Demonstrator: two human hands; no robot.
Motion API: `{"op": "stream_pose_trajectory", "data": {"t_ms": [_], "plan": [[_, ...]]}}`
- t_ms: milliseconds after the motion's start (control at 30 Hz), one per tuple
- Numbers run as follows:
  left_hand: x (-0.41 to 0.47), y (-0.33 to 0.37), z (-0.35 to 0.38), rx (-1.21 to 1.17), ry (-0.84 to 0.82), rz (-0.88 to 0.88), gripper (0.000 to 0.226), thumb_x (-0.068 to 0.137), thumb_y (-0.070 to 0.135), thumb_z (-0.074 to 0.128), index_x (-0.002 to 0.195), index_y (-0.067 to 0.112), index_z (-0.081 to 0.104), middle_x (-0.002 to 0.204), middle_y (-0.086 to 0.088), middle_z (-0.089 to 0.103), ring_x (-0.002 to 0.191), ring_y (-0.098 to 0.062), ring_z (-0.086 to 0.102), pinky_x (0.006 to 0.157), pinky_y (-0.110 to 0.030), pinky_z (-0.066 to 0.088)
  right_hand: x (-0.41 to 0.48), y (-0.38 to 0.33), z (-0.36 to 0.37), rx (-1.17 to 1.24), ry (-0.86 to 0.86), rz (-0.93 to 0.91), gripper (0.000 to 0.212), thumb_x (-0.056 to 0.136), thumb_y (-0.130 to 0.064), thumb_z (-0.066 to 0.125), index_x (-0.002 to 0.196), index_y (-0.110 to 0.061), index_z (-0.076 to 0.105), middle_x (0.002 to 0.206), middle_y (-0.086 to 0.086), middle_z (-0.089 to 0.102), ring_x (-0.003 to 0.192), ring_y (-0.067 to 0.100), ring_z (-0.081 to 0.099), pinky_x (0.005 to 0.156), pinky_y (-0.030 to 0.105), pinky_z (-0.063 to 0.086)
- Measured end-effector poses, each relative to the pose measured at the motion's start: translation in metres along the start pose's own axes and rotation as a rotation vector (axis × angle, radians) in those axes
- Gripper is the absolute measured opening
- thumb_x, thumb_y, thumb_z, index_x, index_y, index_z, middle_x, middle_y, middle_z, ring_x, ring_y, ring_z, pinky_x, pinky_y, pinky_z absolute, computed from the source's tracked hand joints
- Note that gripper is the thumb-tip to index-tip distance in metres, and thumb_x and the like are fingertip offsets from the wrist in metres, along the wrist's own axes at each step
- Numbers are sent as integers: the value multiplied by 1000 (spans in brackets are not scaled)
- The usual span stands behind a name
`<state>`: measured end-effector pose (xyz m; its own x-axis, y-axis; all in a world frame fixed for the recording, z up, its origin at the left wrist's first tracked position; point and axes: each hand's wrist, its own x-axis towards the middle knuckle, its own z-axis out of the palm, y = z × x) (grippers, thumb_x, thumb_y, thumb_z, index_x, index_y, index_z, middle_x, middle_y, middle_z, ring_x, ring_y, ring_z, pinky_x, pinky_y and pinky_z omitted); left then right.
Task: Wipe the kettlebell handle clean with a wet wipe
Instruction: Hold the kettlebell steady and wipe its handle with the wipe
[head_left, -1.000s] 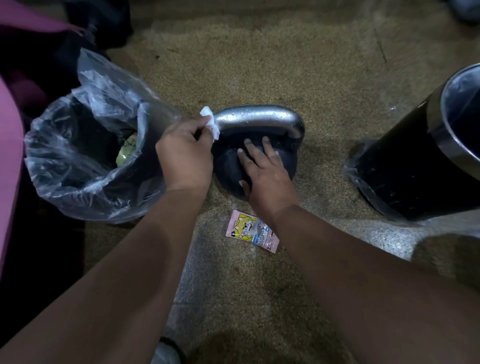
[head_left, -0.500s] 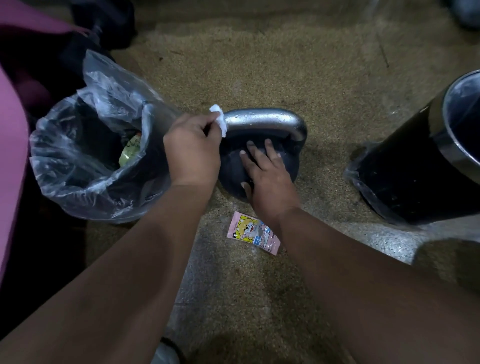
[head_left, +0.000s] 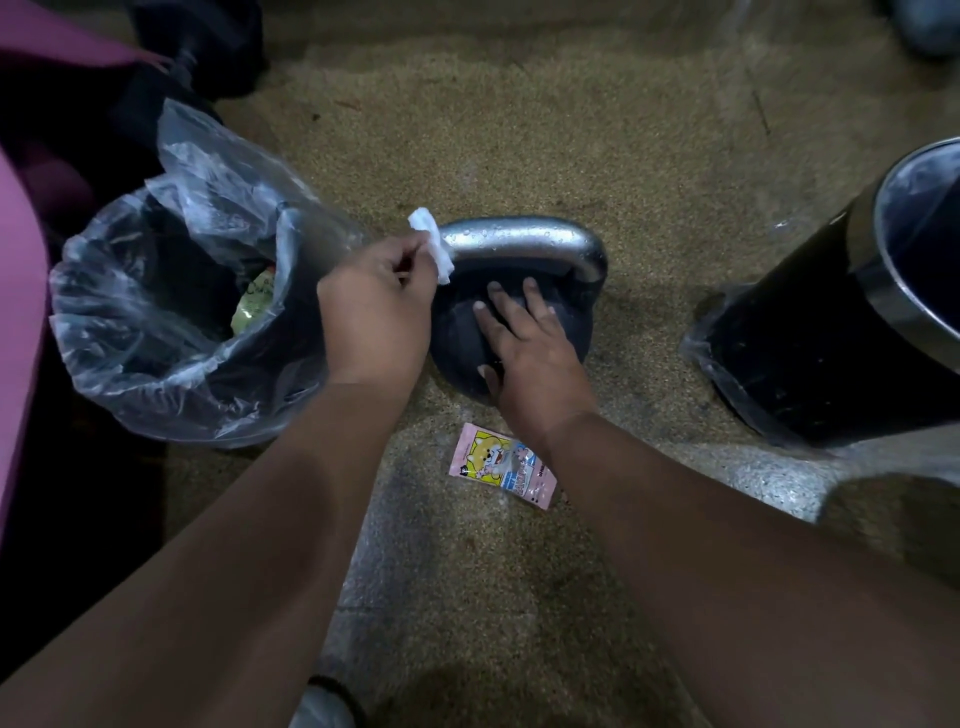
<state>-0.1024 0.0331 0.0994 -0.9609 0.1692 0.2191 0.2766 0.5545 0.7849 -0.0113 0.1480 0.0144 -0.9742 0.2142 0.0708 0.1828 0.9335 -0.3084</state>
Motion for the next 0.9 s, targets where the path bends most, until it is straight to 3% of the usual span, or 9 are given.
{"op": "stream_pose_trajectory", "data": {"t_ms": [167,333,633,900], "plan": [[3,-5,0,9,-29,15,26,86,27,73,110,19,75,100,4,75,87,-7,69,88,-28,54,-1,-1,1,5,13,9,64,90,-28,61,147,-15,37,158,3,24,147,33,10,116,47,23],[4,-6,-1,30,16,82,21,89,24,67,106,16,77,103,4,75,96,-7,69,93,-28,52,-1,0,2,4,22,7,65,88,-28,62,147,-16,38,157,2,25,147,34,11,116,48,25],[6,1,2,57,45,162,19,89,19,66,103,14,77,100,1,75,92,-13,69,89,-33,54,-2,-2,0,-26,5,12,65,90,-30,59,149,-17,34,159,2,22,147,33,8,119,44,17],[5,3,3,63,42,159,19,89,19,65,103,15,77,101,2,75,95,-13,69,90,-32,53,-2,-2,-1,-26,-5,17,65,91,-31,58,149,-17,34,159,1,20,147,32,7,118,44,20]]}}
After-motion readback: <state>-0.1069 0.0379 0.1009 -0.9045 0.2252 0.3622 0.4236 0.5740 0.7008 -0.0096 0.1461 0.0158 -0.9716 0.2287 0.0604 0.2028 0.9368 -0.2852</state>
